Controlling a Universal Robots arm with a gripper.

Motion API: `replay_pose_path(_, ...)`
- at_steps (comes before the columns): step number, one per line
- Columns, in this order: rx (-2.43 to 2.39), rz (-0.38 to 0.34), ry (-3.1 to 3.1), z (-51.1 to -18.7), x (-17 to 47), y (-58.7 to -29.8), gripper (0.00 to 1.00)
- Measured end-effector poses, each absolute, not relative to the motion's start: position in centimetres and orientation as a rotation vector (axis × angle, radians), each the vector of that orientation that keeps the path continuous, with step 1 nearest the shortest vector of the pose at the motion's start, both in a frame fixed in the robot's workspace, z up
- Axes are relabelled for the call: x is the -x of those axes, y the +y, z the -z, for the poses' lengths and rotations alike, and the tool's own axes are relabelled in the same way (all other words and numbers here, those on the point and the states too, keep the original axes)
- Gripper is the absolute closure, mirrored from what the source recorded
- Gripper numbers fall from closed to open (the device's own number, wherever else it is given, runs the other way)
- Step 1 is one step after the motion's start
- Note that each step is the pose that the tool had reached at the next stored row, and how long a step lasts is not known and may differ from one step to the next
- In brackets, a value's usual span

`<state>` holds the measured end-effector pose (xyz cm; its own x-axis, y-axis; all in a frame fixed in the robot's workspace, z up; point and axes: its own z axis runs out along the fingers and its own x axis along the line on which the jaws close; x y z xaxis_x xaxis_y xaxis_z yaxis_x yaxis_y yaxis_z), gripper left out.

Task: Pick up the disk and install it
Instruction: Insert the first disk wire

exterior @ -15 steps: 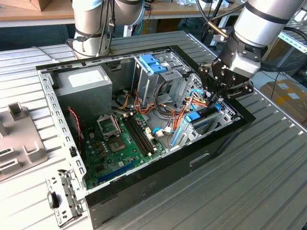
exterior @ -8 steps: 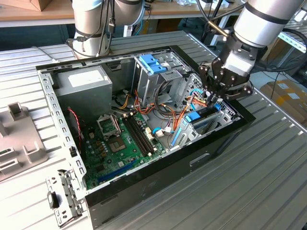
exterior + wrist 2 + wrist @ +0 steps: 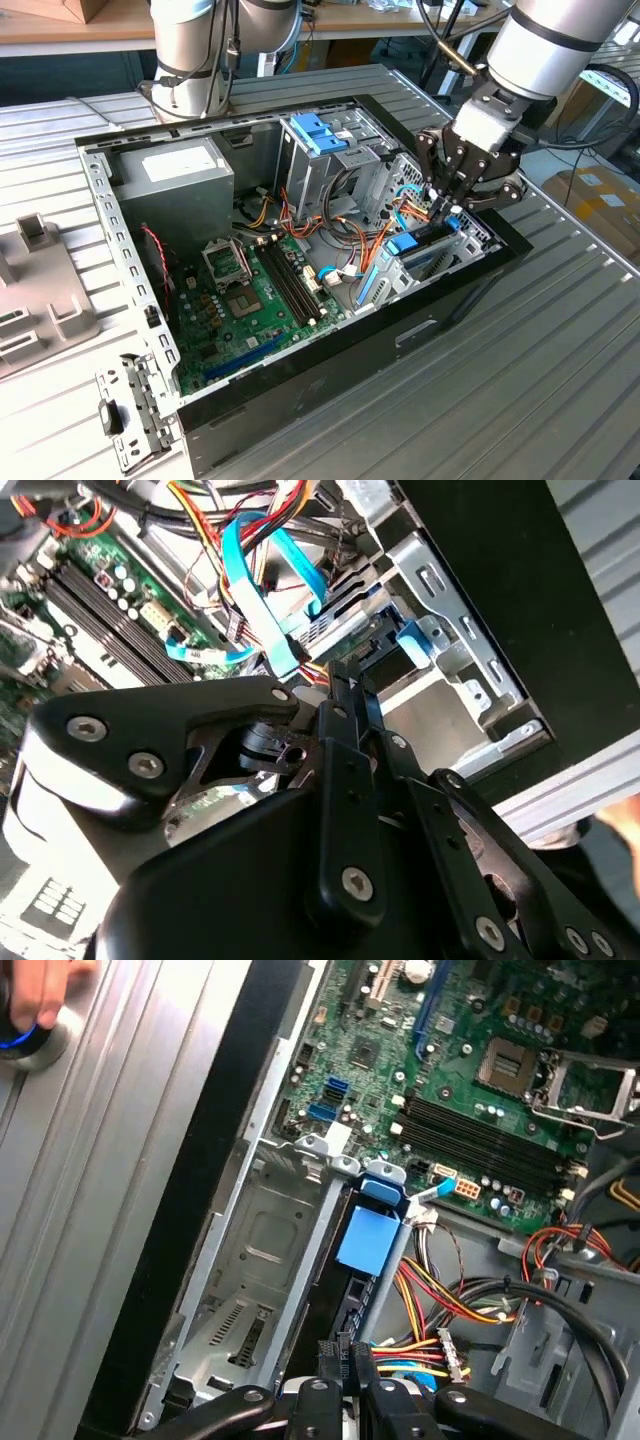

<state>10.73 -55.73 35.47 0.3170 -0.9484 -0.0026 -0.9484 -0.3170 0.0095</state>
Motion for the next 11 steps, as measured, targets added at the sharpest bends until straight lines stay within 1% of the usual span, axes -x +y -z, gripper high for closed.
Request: replay_pose_path(11,-2.283,0.013,-2.151,-35.29,-10.73,-55.73,0.84)
